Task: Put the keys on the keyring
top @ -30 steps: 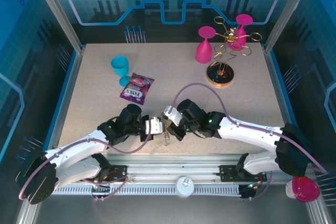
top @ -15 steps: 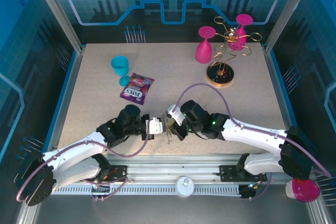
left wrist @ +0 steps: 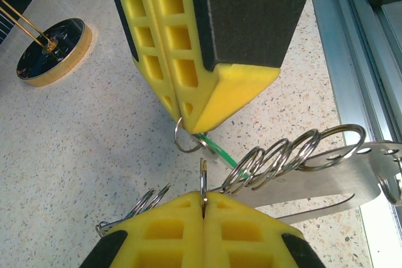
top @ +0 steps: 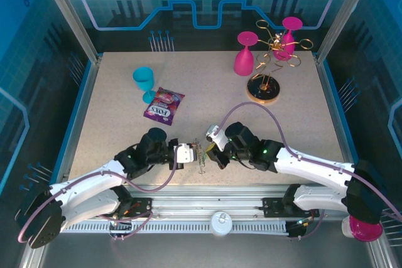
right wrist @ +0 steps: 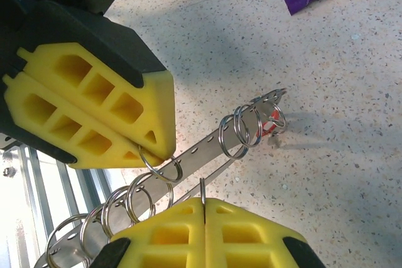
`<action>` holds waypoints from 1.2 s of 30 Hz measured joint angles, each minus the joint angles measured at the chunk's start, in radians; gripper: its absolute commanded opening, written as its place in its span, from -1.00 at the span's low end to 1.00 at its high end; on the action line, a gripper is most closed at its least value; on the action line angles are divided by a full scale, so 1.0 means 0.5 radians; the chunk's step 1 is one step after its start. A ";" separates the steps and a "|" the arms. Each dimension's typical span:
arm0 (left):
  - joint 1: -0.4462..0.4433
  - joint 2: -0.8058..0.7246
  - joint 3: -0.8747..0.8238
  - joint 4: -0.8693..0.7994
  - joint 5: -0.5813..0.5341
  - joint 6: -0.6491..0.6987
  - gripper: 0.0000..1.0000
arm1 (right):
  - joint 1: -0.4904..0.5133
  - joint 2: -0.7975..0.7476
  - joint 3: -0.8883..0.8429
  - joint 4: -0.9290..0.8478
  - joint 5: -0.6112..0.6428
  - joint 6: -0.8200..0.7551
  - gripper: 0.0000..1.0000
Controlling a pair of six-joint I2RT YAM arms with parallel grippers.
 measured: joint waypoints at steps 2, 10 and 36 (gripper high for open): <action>0.000 -0.007 0.000 0.009 0.000 0.000 -1.00 | 0.001 0.000 0.000 0.018 -0.024 -0.007 -1.00; 0.000 -0.011 0.000 0.023 -0.001 -0.002 -1.00 | 0.011 -0.080 -0.042 0.012 -0.088 -0.229 -1.00; 0.000 -0.011 0.000 0.025 0.001 -0.006 -1.00 | 0.098 -0.006 0.022 0.039 -0.001 -0.557 -1.00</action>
